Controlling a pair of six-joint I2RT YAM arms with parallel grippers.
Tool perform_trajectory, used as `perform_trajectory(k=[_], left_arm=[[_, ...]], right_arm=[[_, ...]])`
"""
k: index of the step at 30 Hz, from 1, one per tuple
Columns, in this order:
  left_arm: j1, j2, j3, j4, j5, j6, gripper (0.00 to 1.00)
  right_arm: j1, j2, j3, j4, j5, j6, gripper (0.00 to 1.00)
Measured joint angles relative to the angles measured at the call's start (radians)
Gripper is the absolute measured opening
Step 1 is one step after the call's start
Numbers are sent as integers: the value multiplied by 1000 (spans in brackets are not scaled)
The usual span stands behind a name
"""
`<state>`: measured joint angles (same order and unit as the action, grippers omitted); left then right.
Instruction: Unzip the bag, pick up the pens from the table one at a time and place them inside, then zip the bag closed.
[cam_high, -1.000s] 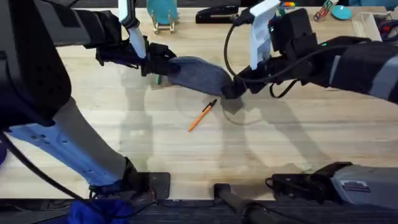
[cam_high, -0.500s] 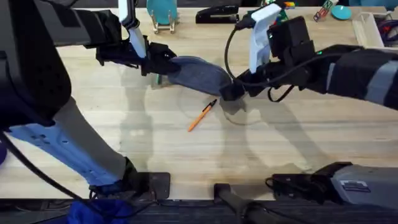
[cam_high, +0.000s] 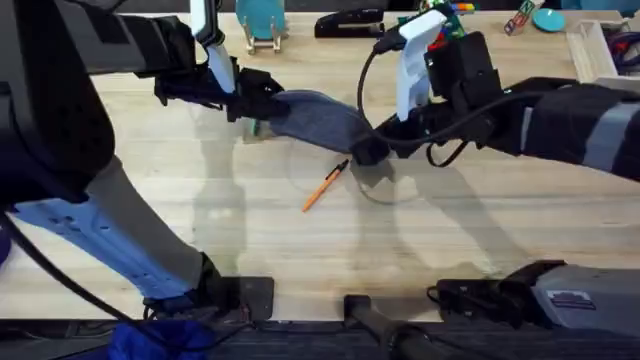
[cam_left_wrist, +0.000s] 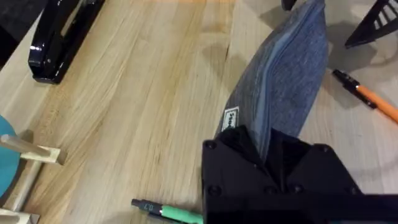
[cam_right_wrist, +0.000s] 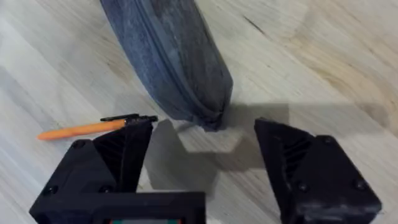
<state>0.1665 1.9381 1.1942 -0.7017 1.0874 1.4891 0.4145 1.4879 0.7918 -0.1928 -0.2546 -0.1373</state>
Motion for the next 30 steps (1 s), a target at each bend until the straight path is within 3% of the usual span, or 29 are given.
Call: perform_trajectory(k=[18, 24, 30], left_arm=[[0, 0, 0, 0, 0, 0, 42], [0, 0, 0, 0, -2, 0, 42], [0, 0, 0, 0, -2, 0, 42]], right_arm=[[0, 35, -1, 6, 0, 0, 989], [0, 35, -1, 8, 0, 3, 883], [0, 50, -1, 13, 0, 3, 659]])
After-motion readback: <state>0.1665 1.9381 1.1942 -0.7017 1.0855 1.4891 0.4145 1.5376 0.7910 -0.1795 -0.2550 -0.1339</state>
